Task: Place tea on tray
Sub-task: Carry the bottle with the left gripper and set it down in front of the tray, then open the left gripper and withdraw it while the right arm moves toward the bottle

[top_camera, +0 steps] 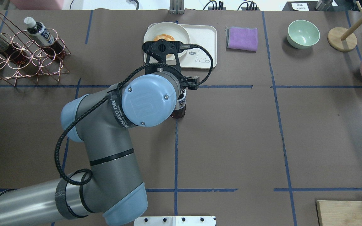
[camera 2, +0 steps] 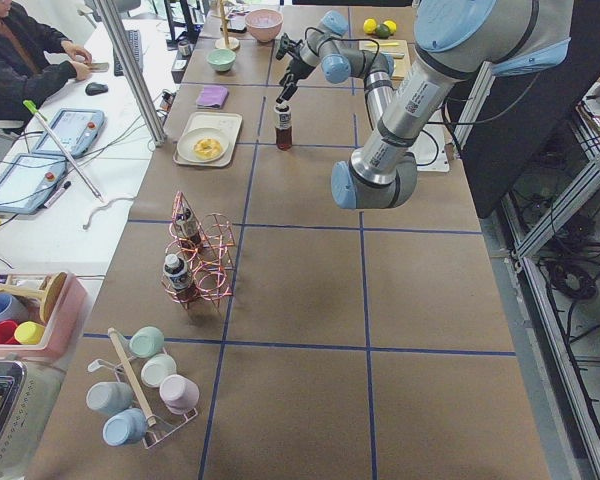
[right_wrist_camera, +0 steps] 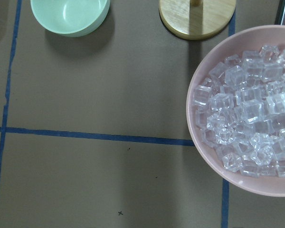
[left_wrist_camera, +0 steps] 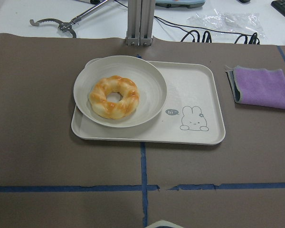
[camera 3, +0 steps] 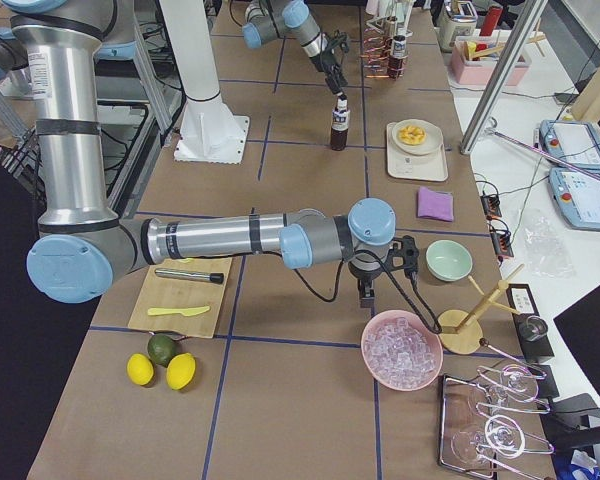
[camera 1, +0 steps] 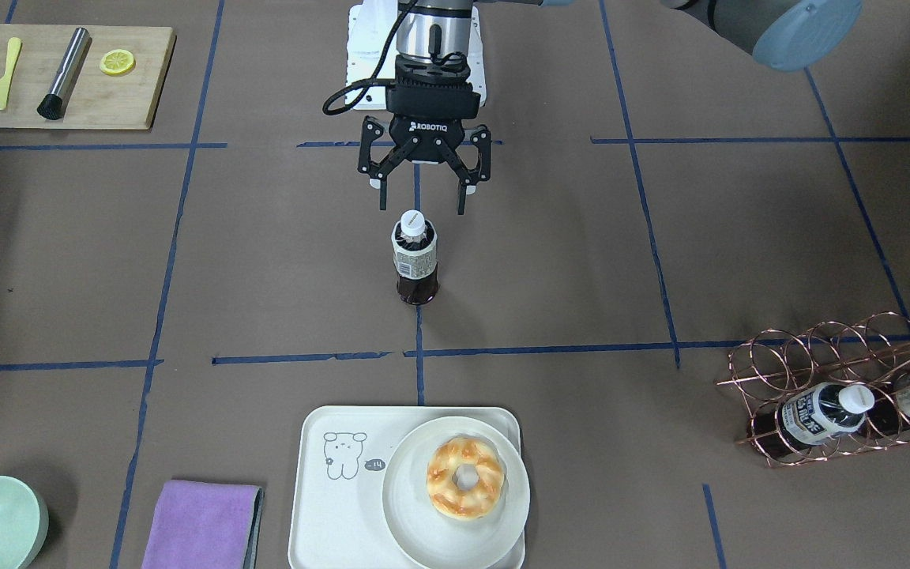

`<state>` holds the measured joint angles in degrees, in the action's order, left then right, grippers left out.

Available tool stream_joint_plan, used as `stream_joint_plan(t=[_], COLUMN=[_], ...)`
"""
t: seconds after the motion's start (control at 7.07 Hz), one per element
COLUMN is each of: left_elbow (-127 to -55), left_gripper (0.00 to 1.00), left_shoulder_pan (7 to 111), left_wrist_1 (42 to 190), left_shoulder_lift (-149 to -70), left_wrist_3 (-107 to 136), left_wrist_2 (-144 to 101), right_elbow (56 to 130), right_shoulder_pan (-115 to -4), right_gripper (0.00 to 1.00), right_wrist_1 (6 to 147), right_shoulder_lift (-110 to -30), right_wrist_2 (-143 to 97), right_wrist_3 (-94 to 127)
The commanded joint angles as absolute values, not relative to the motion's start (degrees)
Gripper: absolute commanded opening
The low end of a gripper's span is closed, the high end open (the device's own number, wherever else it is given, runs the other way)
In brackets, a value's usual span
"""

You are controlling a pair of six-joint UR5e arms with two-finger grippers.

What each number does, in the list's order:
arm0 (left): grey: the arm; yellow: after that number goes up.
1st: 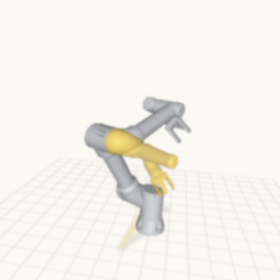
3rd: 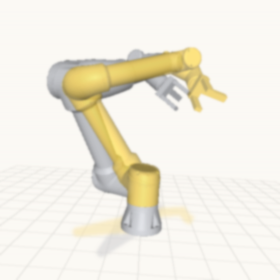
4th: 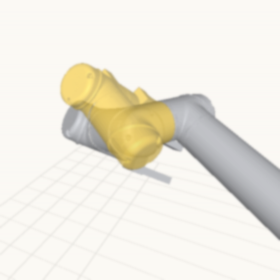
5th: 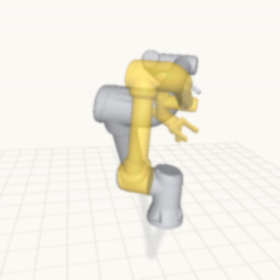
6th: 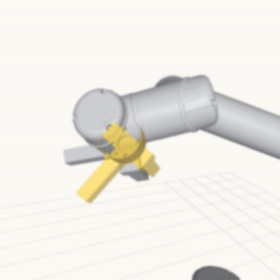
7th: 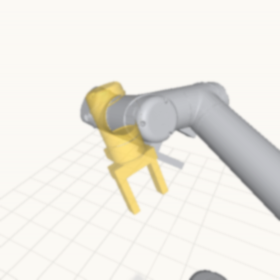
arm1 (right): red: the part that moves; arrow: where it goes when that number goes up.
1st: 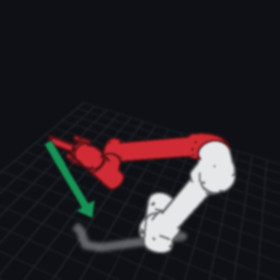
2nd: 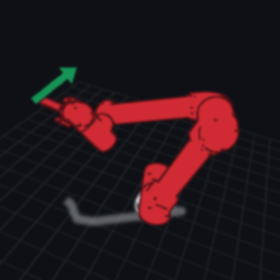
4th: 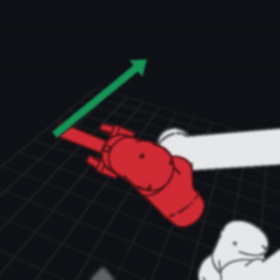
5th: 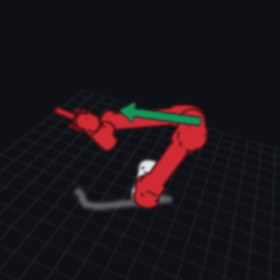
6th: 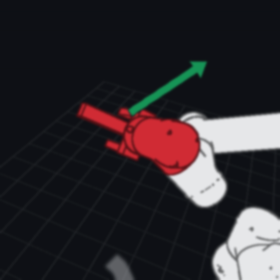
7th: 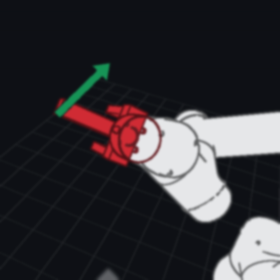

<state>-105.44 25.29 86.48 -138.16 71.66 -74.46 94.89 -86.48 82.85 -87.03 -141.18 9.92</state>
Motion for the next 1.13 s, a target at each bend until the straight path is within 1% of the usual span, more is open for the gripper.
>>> stream_joint_plan(t=[0.0, 0.28, 0.57, 0.71, 0.85, 0.99], left_elbow=[-110.2, -119.5, -122.0, -122.5, -124.6, -125.2], left_gripper=[1.00, 1.00, 1.00, 1.00, 1.00, 1.00], left_shoulder_pan=[29.0, 36.7, 39.4, 41.9, 42.4, 42.5], left_wrist_1=[84.1, 83.1, 85.5, 86.9, 86.9, 87.1], left_shoulder_lift=[-136.2, -124.9, -115.4, -113.4, -108.2, -102.5], left_wrist_3=[71.5, 68.0, 61.4, 61.5, 61.1, 58.1], left_wrist_2=[-79.8, -91.6, -92.6, -93.1, -93.2, -93.2], right_elbow=[98.2, 104.2, 107.8, 109.3, 111.5, 112.6], right_shoulder_pan=[-85.6, -80.7, -76.0, -74.1, -71.4, -68.0], right_gripper=[1.00, 1.00, 1.00, 1.00, 1.00, 1.00], right_wrist_1=[83.1, 83.2, 83.3, 83.4, 83.4, 84.1], right_shoulder_lift=[-86.4, -86.0, -83.7, -82.4, -81.5, -78.0], right_wrist_2=[-140.5, -139.2, -138.3, -138.2, -136.9, -135.6], right_wrist_3=[11.2, 20.5, 29.5, 33.3, 36.6, 43.3])
